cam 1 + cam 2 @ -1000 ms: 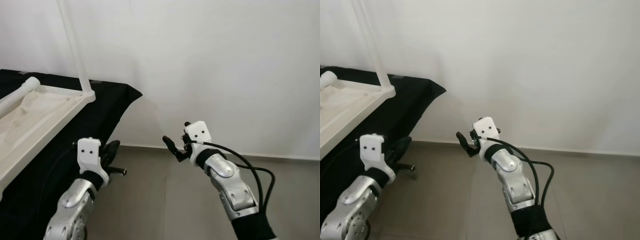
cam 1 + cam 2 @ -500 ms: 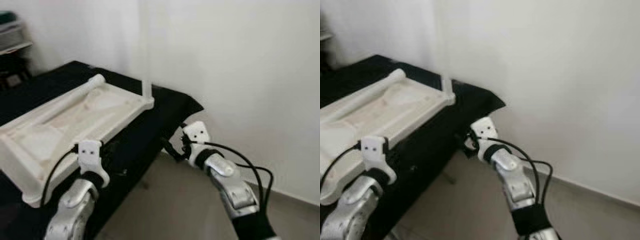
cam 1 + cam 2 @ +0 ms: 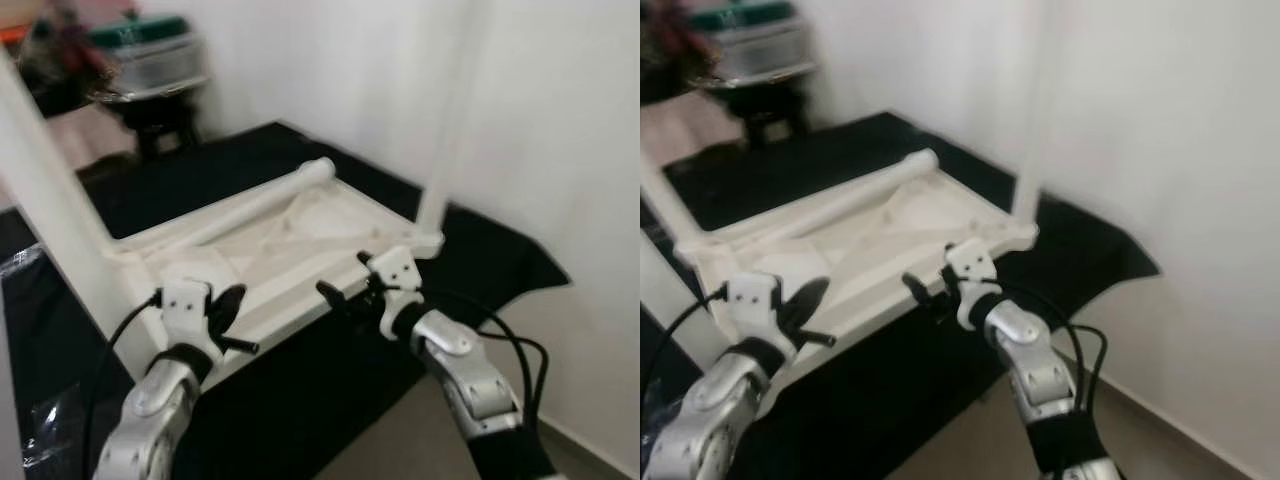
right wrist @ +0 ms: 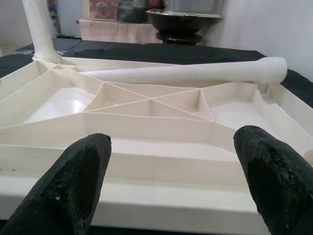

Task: Building children table

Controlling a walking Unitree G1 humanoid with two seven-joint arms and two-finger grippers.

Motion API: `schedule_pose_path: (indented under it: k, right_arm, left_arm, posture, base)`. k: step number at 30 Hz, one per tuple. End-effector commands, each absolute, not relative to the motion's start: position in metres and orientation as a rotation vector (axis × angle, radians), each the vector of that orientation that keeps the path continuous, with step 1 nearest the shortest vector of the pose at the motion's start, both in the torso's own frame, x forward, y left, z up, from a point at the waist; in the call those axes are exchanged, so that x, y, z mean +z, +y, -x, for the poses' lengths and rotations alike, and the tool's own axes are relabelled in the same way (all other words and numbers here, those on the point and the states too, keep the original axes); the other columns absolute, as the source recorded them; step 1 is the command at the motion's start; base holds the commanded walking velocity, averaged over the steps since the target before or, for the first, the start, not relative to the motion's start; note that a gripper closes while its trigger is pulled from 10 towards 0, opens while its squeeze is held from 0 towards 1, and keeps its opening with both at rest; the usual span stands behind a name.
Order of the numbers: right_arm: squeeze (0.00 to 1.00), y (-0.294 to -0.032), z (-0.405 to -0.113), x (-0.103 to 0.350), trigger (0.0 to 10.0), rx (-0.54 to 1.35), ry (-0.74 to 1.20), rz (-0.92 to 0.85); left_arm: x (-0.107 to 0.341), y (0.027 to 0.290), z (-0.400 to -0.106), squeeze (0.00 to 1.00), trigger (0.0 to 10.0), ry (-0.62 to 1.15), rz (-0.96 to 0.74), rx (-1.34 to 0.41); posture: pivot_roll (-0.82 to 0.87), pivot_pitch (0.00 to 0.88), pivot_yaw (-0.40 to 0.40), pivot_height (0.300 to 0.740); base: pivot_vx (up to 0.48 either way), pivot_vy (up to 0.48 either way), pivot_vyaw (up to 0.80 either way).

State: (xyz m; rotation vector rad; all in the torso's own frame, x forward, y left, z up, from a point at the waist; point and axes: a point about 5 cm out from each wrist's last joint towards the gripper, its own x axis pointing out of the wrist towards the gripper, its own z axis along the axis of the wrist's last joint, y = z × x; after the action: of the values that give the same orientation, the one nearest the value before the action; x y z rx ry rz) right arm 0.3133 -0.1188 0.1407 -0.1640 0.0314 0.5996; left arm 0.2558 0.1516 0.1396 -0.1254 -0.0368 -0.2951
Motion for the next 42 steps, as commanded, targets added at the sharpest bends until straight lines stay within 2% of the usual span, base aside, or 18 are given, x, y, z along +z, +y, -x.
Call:
schedule_pose_path:
  k: [1, 4, 9, 25, 31, 42]
  right_arm:
    - [0.0, -0.1204, -0.313, 0.1398, 10.0, 0.605, 0.032, 0.152]
    - [0.0, -0.1212, -0.3132, 0.1409, 10.0, 0.603, 0.022, 0.128]
    - [0.0, -0.1232, -0.3129, 0.1427, 10.0, 0.593, 0.008, 0.102]
    - [0.0, -0.1209, -0.3099, 0.1405, 10.0, 0.641, 0.019, 0.124]
    - [0.0, -0.1155, -0.3067, 0.1405, 10.0, 0.708, 0.011, 0.162]
    - [0.0, -0.1156, -0.3072, 0.1407, 10.0, 0.715, 0.016, 0.166]
  left_arm:
    - [0.139, 0.1521, -0.2538, 0.0, 10.0, -0.041, 0.125, -0.293]
    - [0.1395, 0.152, -0.2535, 0.0, 10.0, -0.045, 0.131, -0.288]
    - [0.1377, 0.1517, -0.2539, 0.0, 10.0, -0.026, 0.135, -0.292]
    - [0.1358, 0.1506, -0.2531, 0.0, 10.0, -0.018, 0.137, -0.311]
    - [0.1364, 0.1514, -0.2524, 0.0, 10.0, -0.022, 0.148, -0.312]
    - [0.137, 0.1516, -0.2532, 0.0, 10.0, -0.023, 0.145, -0.308]
  posture:
    - [-0.06, 0.0, -0.018, 0.74]
    - [-0.06, 0.001, -0.018, 0.74]
    - [-0.06, 0.0, -0.016, 0.74]
    - [-0.07, 0.0, -0.012, 0.74]
    - [-0.06, 0.0, -0.013, 0.74]
    - [-0.06, 0.0, -0.008, 0.74]
  base:
    - [0.0, 0.0, 0.79]
    - [0.0, 0.0, 0.79]
    - [0.0, 0.0, 0.0]
    - [0.0, -0.468, 0.0]
    - [0.0, 0.0, 0.8]
    - [0.0, 0.0, 0.8]
